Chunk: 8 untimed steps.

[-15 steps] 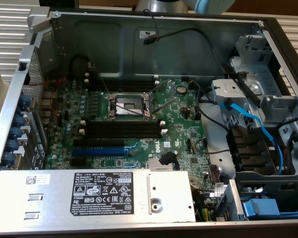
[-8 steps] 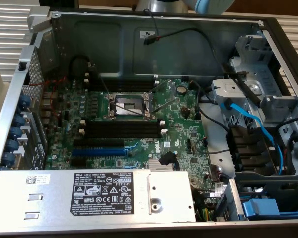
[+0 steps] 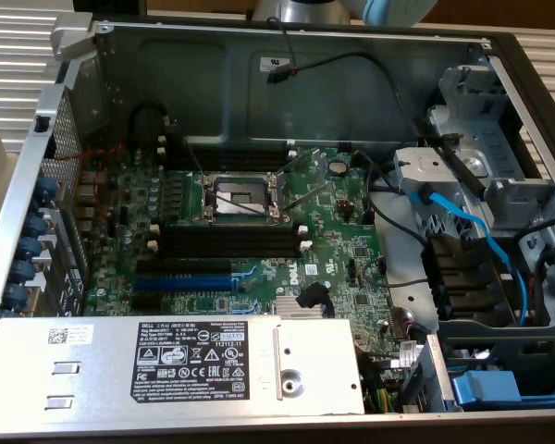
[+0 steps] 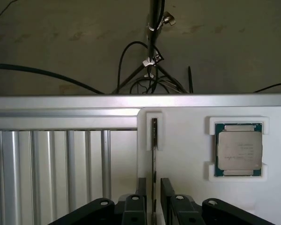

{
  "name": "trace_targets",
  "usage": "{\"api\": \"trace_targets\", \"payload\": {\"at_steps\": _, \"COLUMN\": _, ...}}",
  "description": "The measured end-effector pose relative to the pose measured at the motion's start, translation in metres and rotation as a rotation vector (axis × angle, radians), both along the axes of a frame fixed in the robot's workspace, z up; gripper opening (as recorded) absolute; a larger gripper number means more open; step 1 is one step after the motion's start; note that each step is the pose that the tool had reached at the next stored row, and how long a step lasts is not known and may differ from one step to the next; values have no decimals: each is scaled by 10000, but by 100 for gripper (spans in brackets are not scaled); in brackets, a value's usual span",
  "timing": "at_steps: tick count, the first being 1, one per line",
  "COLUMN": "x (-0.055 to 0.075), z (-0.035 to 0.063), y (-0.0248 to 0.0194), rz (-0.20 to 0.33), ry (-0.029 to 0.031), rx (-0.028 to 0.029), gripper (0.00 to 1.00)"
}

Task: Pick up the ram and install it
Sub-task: 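Pick up the ram and move it above insertion slot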

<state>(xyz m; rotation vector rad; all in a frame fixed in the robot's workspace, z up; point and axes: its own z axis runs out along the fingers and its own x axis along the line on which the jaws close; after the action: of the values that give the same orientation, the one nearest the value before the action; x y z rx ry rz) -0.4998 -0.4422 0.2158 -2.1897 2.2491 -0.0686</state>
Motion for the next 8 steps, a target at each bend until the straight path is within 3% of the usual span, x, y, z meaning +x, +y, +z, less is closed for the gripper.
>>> {"api": "trace_targets", "payload": {"at_steps": 8, "x": 6, "z": -48, "y": 0, "rz": 111, "ry": -9, "rx": -1, "gripper": 27}}
